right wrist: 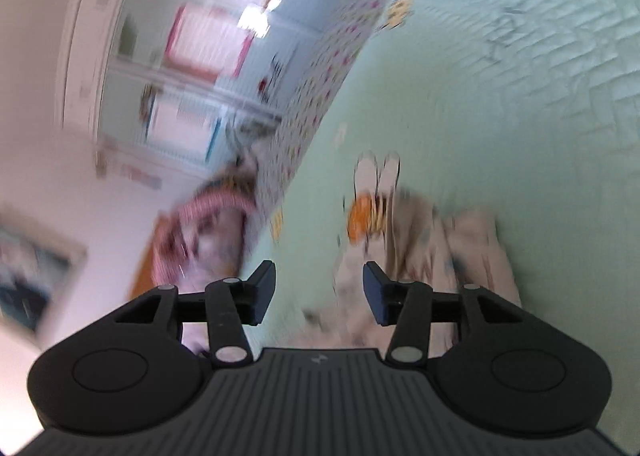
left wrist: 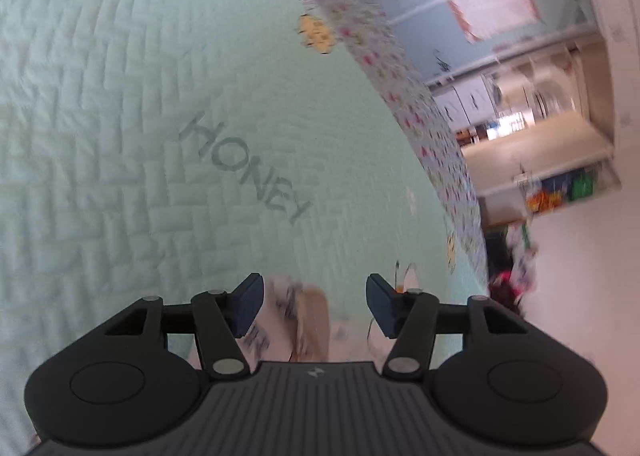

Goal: Fold clothes

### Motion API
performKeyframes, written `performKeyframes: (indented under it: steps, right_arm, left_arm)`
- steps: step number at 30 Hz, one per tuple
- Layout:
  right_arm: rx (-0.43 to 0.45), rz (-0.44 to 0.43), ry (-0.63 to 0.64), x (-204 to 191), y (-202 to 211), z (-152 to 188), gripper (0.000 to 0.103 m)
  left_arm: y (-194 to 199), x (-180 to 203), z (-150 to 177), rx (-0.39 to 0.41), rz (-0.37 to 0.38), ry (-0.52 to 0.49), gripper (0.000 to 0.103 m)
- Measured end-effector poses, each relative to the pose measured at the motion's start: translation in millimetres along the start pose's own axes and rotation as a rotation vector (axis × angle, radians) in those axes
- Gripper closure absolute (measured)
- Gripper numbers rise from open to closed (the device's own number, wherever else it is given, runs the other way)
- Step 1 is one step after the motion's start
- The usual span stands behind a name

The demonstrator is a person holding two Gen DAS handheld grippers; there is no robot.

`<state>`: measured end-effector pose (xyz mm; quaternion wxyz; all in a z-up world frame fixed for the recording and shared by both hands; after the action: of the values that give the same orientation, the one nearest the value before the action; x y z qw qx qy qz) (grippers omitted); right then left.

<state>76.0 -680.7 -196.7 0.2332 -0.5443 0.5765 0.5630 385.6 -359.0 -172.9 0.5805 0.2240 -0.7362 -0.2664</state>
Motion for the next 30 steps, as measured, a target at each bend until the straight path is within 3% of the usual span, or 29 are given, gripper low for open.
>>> performKeyframes:
  steps: [7, 11, 15, 18, 20, 24, 25, 28, 30]
  right_arm:
    - [-0.204, 0.23, 0.307, -26.8, -53.5, 78.0, 0.051]
    - [-0.208, 0.377, 0.491, -44.6, -97.8, 89.9, 0.051]
    - [-0.212, 0.508, 0.529, -37.7, -134.4, 77.3, 0.051]
    - [-0.194, 0.575, 0.593, -41.5, -156.1, 61.3, 0.049]
    - [-0.185, 0.62, 0.639, -48.0, -167.8, 48.1, 0.039]
    - [-0.111, 0.764, 0.698, -59.0, -187.6, 5.1, 0.037]
    - [-0.099, 0.772, 0.677, -60.9, -186.0, -2.3, 0.037]
    - [-0.085, 0.689, 0.608, -72.3, -169.3, 4.6, 0.037]
    - [-0.134, 0.639, 0.659, -80.9, -170.6, 31.7, 0.035]
  left_arm:
    - [24.6, 11.2, 95.1, 0.058, -0.183, -0.278, 0.044]
    - [13.6, 26.0, 148.9, 0.058, -0.262, -0.469, 0.045]
    - [-2.7, 29.8, 171.9, 0.05, -0.306, -0.582, 0.045]
    - [-11.0, 23.3, 176.9, 0.035, -0.305, -0.586, 0.045]
    - [-14.5, 19.8, 179.2, 0.027, -0.3, -0.575, 0.045]
    - [-17.6, 14.2, 181.7, 0.028, -0.291, -0.57, 0.045]
    - [-16.9, 14.6, 183.8, 0.03, -0.288, -0.569, 0.045]
    - [-13.1, 18.2, 186.4, 0.043, -0.28, -0.587, 0.045]
    - [-12.4, 21.5, 187.2, 0.048, -0.272, -0.603, 0.044]
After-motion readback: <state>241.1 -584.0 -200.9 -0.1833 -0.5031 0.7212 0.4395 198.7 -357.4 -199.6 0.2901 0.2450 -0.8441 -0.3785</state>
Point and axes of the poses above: each gripper's, at about its wrist camera, not at the fingertips, and y roughly against the way its jaws point, x to its right, z to its underside, the point moved 8 cm from there along -y, roughly the way its jaws point, and after that the axes turned 14 degrees about -x, right-handed, at the moved point
